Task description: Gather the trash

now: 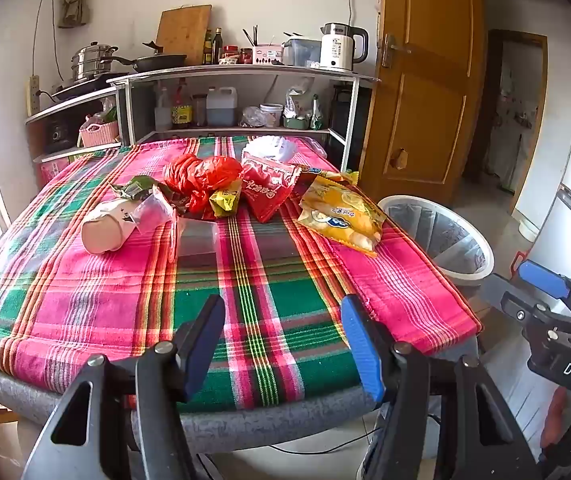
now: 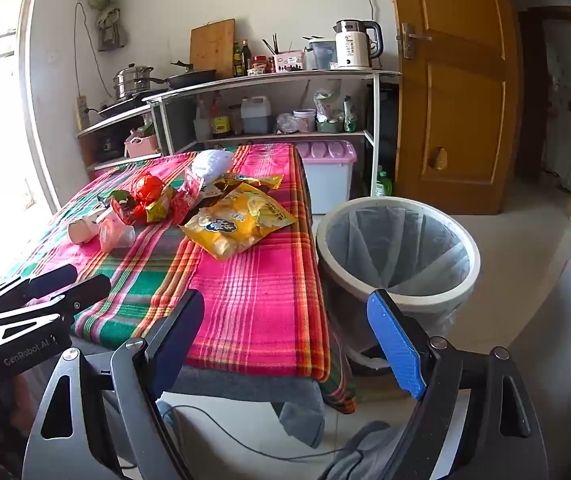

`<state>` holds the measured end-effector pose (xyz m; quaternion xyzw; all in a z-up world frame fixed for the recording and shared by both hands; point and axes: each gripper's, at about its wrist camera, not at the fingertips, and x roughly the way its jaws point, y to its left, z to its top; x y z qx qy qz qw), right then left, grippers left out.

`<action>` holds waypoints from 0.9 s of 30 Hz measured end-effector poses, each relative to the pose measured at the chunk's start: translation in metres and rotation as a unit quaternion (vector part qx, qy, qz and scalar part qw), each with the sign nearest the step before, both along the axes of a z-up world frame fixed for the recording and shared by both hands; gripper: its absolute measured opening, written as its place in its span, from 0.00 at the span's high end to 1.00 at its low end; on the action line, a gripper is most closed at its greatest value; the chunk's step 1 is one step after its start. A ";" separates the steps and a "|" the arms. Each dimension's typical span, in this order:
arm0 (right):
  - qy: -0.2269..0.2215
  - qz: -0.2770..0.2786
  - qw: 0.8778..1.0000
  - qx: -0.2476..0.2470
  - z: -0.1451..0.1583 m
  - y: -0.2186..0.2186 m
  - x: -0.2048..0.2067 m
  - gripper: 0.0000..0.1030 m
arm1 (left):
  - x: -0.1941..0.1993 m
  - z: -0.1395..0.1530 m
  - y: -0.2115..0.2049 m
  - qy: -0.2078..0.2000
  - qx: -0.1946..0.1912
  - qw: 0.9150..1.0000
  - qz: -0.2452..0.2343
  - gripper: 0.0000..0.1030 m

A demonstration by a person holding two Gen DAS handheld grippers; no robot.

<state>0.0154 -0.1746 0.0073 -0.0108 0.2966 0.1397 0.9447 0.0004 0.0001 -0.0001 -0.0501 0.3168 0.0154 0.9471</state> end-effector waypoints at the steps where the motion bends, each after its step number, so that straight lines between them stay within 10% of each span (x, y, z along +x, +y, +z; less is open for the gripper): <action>1: 0.001 0.001 1.000 0.000 0.000 0.000 -0.001 0.18 | 0.000 0.000 0.000 0.000 0.001 1.000 0.001 0.39; 27: -0.009 -0.002 1.000 -0.004 0.004 -0.001 -0.007 0.18 | -0.009 0.007 0.002 -0.012 -0.011 1.000 -0.001 0.39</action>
